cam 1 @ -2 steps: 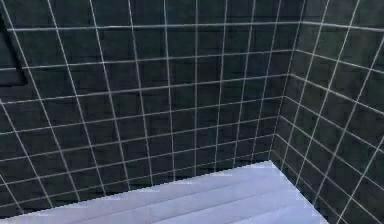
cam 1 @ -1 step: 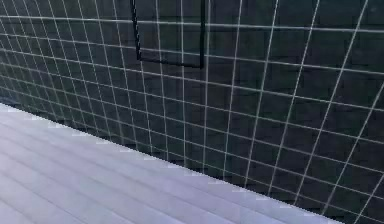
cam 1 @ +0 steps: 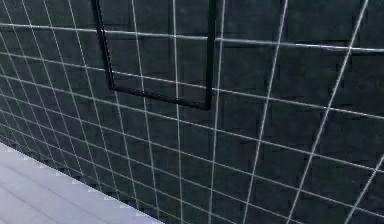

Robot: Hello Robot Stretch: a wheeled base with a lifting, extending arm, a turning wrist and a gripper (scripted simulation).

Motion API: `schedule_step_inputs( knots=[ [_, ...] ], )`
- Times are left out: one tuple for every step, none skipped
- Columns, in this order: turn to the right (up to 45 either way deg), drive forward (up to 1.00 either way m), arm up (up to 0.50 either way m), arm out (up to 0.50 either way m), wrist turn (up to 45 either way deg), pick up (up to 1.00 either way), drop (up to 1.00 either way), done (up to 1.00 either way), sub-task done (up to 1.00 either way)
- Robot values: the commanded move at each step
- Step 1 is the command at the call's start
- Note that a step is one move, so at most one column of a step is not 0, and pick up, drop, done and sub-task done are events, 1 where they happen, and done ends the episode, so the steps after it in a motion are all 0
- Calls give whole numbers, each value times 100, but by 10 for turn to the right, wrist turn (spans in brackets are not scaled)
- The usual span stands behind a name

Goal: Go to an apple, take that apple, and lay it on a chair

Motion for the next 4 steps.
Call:
schedule_step_inputs(
  knots=[
    [-450, 0, 0, 0, 0, 0, 0, 0, 0],
    [-120, 0, 0, 0, 0, 0, 0, 0, 0],
    [-30, 0, 0, 0, 0, 0, 0, 0, 0],
    [0, 100, 0, 0, 0, 0, 0, 0, 0]
  ],
)
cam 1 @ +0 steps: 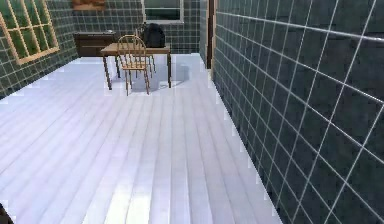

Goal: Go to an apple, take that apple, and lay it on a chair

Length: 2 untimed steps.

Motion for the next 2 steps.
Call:
schedule_step_inputs(
  knots=[
    [0, 100, 0, 0, 0, 0, 0, 0, 0],
    [0, 100, 0, 0, 0, 0, 0, 0, 0]
  ],
)
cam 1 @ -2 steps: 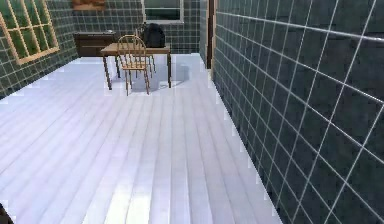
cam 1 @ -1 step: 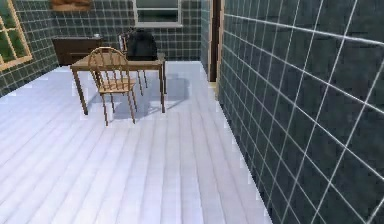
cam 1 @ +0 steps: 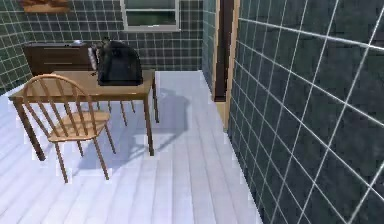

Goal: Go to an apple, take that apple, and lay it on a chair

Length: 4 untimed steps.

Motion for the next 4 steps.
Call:
schedule_step_inputs(
  knots=[
    [0, 100, 0, 0, 0, 0, 0, 0, 0],
    [0, 100, 0, 0, 0, 0, 0, 0, 0],
    [-120, 0, 0, 0, 0, 0, 0, 0, 0],
    [0, 25, 0, 0, 0, 0, 0, 0, 0]
  ],
)
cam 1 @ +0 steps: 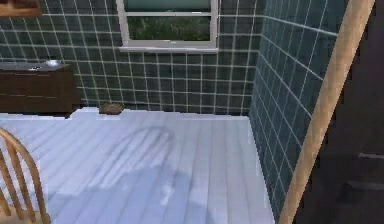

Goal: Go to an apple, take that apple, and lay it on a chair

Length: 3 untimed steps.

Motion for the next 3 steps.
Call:
schedule_step_inputs(
  knots=[
    [450, 0, 0, 0, 0, 0, 0, 0, 0],
    [270, 0, 0, 0, 0, 0, 0, 0, 0],
    [0, 80, 0, 0, 0, 0, 0, 0, 0]
  ],
)
